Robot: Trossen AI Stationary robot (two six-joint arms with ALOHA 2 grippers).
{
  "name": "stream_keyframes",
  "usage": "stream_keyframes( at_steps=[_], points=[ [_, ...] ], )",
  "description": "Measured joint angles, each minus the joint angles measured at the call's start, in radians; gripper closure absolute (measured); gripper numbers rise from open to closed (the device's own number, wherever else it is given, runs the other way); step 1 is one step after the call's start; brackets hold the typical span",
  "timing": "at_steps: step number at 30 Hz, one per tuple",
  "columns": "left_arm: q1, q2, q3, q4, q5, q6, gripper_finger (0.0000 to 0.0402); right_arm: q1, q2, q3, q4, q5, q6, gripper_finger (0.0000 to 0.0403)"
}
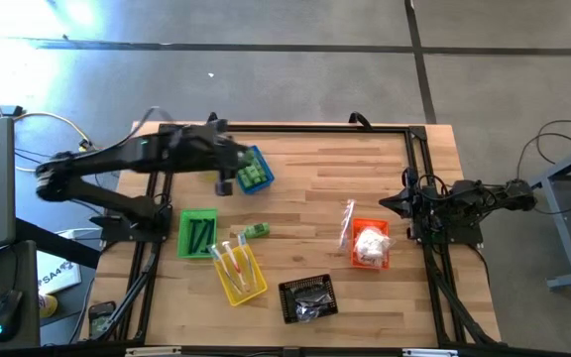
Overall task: Pick & Place Travel size toiletries
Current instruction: Put the green shampoo into the blue bin
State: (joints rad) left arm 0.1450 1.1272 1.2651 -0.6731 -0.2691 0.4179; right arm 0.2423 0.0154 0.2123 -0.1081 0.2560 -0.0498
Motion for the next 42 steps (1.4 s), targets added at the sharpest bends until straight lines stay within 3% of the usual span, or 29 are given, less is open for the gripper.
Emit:
stream_keyframes(
  at_steps=[6, 14, 21, 30, 42],
  points=[
    [0.069, 0.229, 0.131, -0.078, 0.009, 0.253, 0.0245, 0.0, 0.0, 0.0, -0.009, -0.035, 0.005, 0.0401],
    [0.254, 0.396, 0.135, -0.116, 0.135, 0.428, 0.0245, 0.0, 0.0, 0.0, -0.012, -0.057, 0.026, 0.0401],
    [0.304, 0.504, 0.135, -0.116, 0.224, 0.525, 0.0245, 0.0, 0.0, 0.0, -0.016, -0.057, 0.027, 0.0401],
    [0.301, 0.589, 0.107, -0.155, 0.237, 0.618, 0.0245, 0.0, 0.0, 0.0, -0.028, -0.058, 0.049, 0.0401],
    [0.313, 0.597, 0.015, -0.095, 0.234, 0.804, 0.0245, 0.0, 0.0, 0.0, -0.042, -0.056, 0.014, 0.0401]
  ],
)
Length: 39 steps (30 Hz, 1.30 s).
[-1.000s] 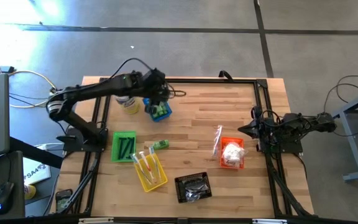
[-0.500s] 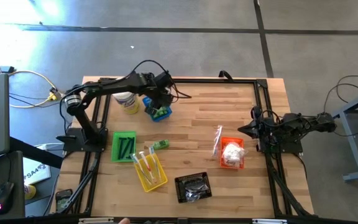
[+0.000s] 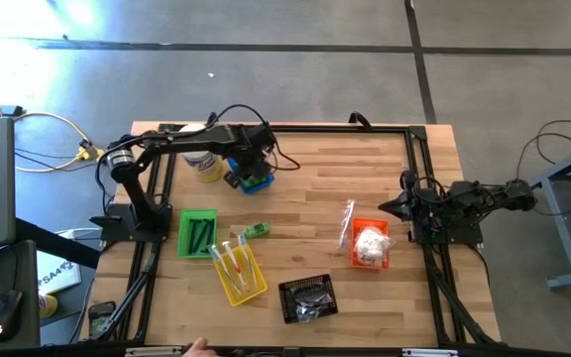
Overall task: Pick & Place Travel size toiletries
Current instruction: Put the green shampoo into the blue bin, then put the blue toothbrush into the yellow bin
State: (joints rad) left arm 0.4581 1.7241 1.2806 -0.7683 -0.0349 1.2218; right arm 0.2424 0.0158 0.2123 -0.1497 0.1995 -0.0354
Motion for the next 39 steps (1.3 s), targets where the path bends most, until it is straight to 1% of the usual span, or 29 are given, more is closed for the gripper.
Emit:
stream_keyframes(
  at_steps=[2, 7, 11, 14, 16, 23, 27, 29, 34, 36, 39],
  points=[
    [0.0, 0.009, -0.002, -0.002, 0.0, 0.038, 0.0245, 0.0, 0.0, 0.0, 0.007, 0.002, -0.016, 0.0401],
    [0.001, 0.017, -0.002, -0.008, 0.0, 0.065, 0.0245, 0.0, 0.0, 0.0, 0.005, 0.002, -0.021, 0.0401],
    [0.0, 0.018, -0.002, -0.008, 0.0, 0.074, 0.0245, 0.0, 0.0, 0.0, 0.005, 0.002, -0.021, 0.0401],
    [0.0, 0.018, -0.002, -0.013, 0.001, 0.052, 0.024, 0.0, 0.0, 0.0, 0.004, 0.002, -0.021, 0.04],
    [0.0, 0.018, -0.002, -0.01, 0.001, 0.031, 0.0226, 0.0, 0.0, 0.0, 0.003, 0.002, -0.021, 0.04],
    [0.0, 0.018, -0.002, -0.022, 0.002, 0.027, 0.016, 0.0, 0.0, 0.0, -0.003, 0.002, -0.017, 0.04],
    [-0.008, 0.016, -0.002, -0.021, -0.005, -0.005, 0.0142, 0.0, 0.0, 0.0, -0.003, 0.002, -0.016, 0.04],
    [-0.021, 0.007, -0.002, -0.023, -0.047, -0.025, 0.0141, 0.0, 0.0, 0.0, -0.004, 0.002, -0.015, 0.04],
    [-0.076, -0.036, -0.002, -0.022, -0.215, -0.048, 0.0141, 0.0, 0.0, 0.0, -0.004, 0.002, -0.015, 0.04],
    [-0.098, -0.066, -0.001, -0.02, -0.257, -0.044, 0.0141, 0.0, 0.0, 0.0, -0.005, 0.002, -0.015, 0.04],
    [-0.122, -0.112, -0.001, -0.022, -0.285, -0.041, 0.014, 0.0, 0.0, 0.0, -0.005, 0.002, -0.019, 0.04]
  ],
)
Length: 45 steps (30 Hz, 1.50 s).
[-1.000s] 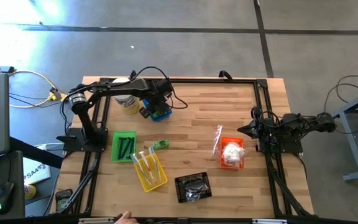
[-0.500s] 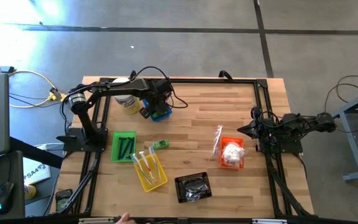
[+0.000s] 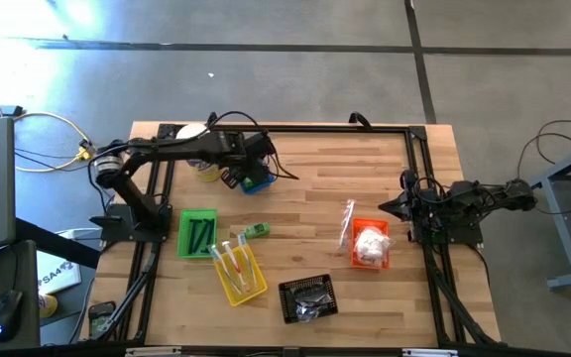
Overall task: Pick & Place Travel size toiletries
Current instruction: Put the blue toothbrush into the yellow bin
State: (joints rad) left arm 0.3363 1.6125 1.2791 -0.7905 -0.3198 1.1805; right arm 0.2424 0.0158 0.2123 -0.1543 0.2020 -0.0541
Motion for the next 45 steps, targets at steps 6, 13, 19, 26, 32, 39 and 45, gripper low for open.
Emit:
stream_keyframes(
  at_steps=[6, 13, 19, 26, 32, 39, 45],
  points=[
    [-0.044, -0.131, 0.001, 0.02, 0.02, -0.101, 0.014, 0.0, 0.0, 0.0, 0.001, 0.0, -0.02, 0.04],
    [-0.089, -0.336, 0.001, 0.011, 0.254, -0.435, 0.014, 0.0, 0.0, 0.0, 0.007, 0.005, -0.022, 0.04],
    [-0.164, -0.486, 0.001, -0.099, 0.329, -0.745, 0.014, 0.0, 0.0, 0.0, 0.008, 0.017, -0.03, 0.04],
    [-0.256, -0.619, -0.054, -0.084, 0.245, -1.123, 0.0179, 0.0, 0.0, 0.0, 0.008, 0.059, -0.03, 0.04],
    [-0.286, -0.796, -0.315, 0.081, 0.095, -1.323, 0.0274, 0.0, 0.0, 0.0, 0.008, 0.114, -0.025, 0.0401],
    [-0.285, -1.024, -0.664, 0.481, 0.143, -1.345, 0.0393, 0.0, 0.0, 0.0, 0.008, 0.205, -0.024, 0.0401],
    [-0.285, -1.123, -0.852, 0.717, 0.152, -1.27, 0.0397, 0.0, 0.0, 0.0, 0.012, 0.267, -0.019, 0.0401]
  ],
)
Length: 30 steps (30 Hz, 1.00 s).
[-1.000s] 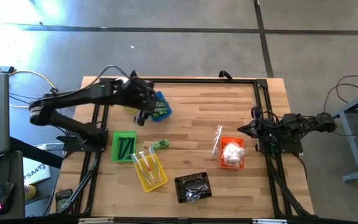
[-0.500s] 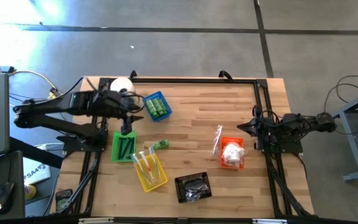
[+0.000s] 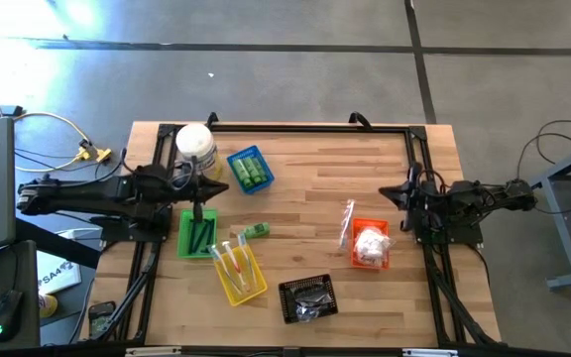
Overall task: Pick & Place Travel size toiletries
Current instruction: Put the blue toothbrush into the yellow bin
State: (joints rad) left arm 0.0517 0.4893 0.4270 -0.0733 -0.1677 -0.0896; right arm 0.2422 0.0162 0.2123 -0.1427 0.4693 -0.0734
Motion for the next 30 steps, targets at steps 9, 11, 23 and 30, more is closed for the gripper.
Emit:
stream_keyframes(
  at_steps=[9, 11, 23, 30],
  points=[
    [0.001, 0.002, -0.112, 0.152, -0.087, 0.114, 0.0401, 0.0, 0.026, 0.0, 0.148, 0.1, 0.112, 0.0401],
    [0.001, 0.008, -0.121, 0.139, -0.096, 0.112, 0.0401, 0.0, 0.065, 0.0, 0.182, 0.082, 0.124, 0.0401],
    [0.001, 0.12, -0.137, 0.176, -0.142, 0.173, 0.0401, -0.069, 0.693, 0.391, -0.045, 0.069, 0.178, 0.0401],
    [0.001, 0.155, -0.137, 0.205, -0.142, 0.217, 0.0401, -0.241, 1.104, 0.809, -0.528, -0.113, 0.16, 0.0401]
  ],
)
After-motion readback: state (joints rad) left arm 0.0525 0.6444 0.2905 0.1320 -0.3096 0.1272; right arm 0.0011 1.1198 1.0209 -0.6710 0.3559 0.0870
